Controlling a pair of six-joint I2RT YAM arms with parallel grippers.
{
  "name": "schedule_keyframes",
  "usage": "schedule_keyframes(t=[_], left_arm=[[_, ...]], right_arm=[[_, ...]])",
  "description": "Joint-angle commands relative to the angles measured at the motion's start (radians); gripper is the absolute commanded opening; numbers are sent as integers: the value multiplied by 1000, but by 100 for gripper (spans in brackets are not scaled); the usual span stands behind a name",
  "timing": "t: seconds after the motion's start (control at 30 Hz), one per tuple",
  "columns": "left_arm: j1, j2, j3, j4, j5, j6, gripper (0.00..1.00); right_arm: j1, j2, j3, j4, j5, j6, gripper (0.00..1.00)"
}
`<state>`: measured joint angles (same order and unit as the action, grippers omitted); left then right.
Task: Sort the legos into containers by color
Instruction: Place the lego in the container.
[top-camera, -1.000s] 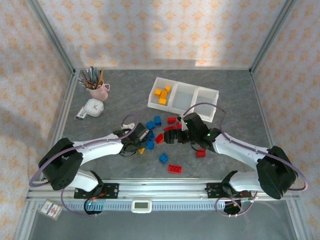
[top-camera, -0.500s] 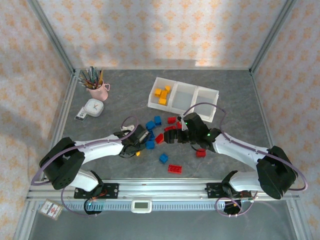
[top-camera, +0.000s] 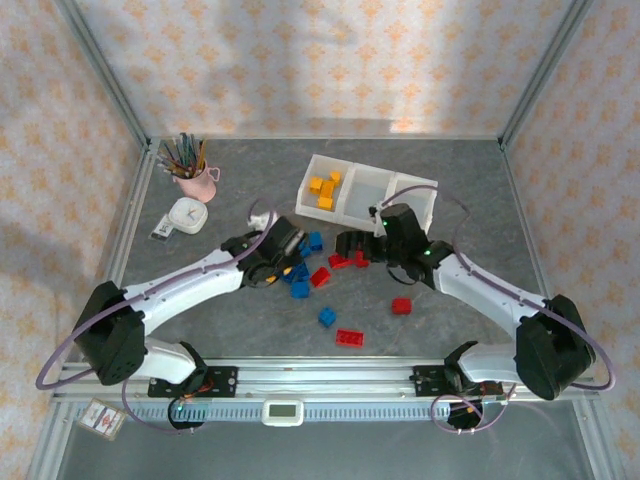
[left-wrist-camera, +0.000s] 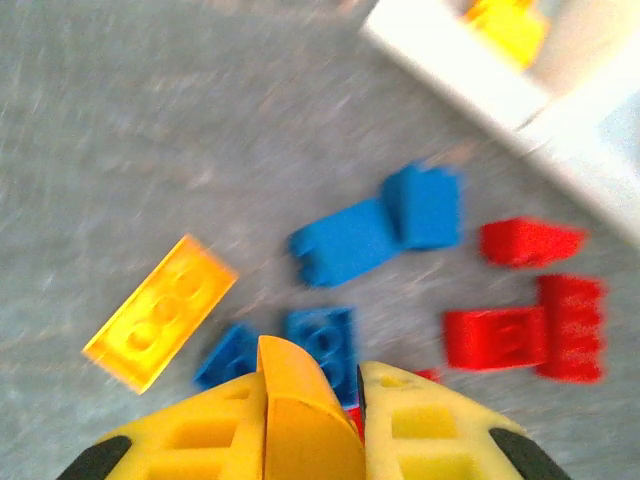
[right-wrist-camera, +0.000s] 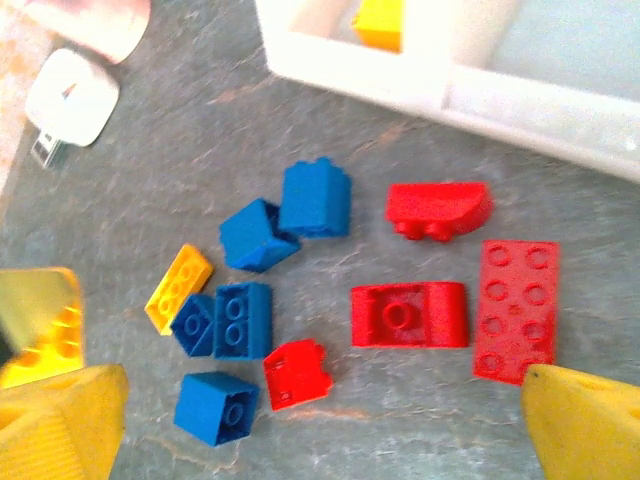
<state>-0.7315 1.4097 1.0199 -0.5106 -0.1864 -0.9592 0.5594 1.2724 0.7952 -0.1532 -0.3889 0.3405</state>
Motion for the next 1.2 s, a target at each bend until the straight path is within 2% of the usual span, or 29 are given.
schedule_keyframes(t=[0.0,0.17,0.33,0.57,0.6,0.77,0.97,1.17], left_arm=[[1,103,157,2,-98,117,19],[30,317,428,32,-104,239,19],[93,552,678,26,-81,300,19],[161,816,975,31,-75,356,20],[168,845,1010,27,-73,359,21],[185,953,1169,-35,-53,367,44],[190,874,1133,-62,-28,367,49],[190,635,835,28,52,379,49]], right_arm=[[-58,3,43,-26,13,12,100],[-150,3,60,-22,21,11,100],[-204,11,83,-3,49,13,100],[-222,18,113,24,39,-14,100],[-222,22,118,18,43,-20,100],[-222,25,136,-1,40,-51,100],[-220,18,124,3,-14,-61,100],[-179,16,116,-18,-40,-67,100]])
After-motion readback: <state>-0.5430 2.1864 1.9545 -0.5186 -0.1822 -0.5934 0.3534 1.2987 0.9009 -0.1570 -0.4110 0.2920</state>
